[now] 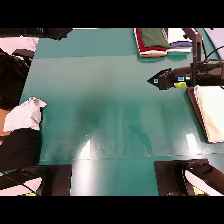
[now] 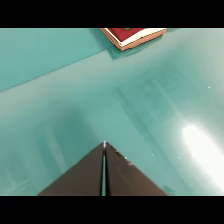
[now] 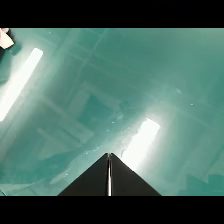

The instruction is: Fold the shirts.

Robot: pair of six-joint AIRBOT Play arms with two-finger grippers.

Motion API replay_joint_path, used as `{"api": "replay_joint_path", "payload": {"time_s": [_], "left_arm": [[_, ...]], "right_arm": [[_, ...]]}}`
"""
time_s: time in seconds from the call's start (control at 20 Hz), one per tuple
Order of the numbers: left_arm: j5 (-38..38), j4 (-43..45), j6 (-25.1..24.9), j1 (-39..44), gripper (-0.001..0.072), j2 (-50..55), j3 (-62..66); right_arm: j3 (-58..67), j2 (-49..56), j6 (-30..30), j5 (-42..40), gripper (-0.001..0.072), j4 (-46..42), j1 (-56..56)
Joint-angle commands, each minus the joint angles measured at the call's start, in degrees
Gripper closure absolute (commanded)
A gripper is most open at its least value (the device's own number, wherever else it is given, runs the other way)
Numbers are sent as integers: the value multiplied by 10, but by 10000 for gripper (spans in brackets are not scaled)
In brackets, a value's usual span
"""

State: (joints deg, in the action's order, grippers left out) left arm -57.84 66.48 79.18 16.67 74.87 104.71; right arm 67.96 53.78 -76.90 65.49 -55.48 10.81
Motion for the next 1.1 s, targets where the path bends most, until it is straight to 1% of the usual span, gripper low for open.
{"api": "replay_joint_path", "payload": {"time_s": [0.0,0.05,0.15,0.2,0.35,0.45,0.5,0.6,0.75,0.9,0.95,1.0,1.05], "left_arm": [[0,30,-1,-7,687,-3,0],[-44,78,9,-19,687,-7,0],[-157,177,48,-70,687,-15,-5],[-190,202,48,-106,687,-23,-24],[-203,205,48,-212,687,-66,-138],[-224,206,31,-268,685,-80,-231],[-227,207,28,-290,657,-80,-279],[-195,207,30,-321,62,-80,-372],[-111,215,34,-337,55,-80,-482],[-42,219,35,-337,57,-80,-549],[-32,221,40,-337,89,-80,-559],[-33,223,44,-337,276,-80,-561],[-34,223,44,-337,447,-80,-560]], "right_arm": [[0,0,0,0,698,0,1],[0,0,0,0,698,0,1],[0,0,0,3,699,0,1],[0,0,0,4,698,0,1],[0,0,0,4,698,0,1],[0,0,0,4,698,0,1],[0,0,0,4,698,0,1],[0,0,0,2,698,0,1],[0,0,0,-2,698,0,1],[0,0,0,-9,699,0,1],[0,0,0,-11,698,0,1],[0,0,0,-11,698,0,1],[0,0,0,-11,698,0,1]]}}
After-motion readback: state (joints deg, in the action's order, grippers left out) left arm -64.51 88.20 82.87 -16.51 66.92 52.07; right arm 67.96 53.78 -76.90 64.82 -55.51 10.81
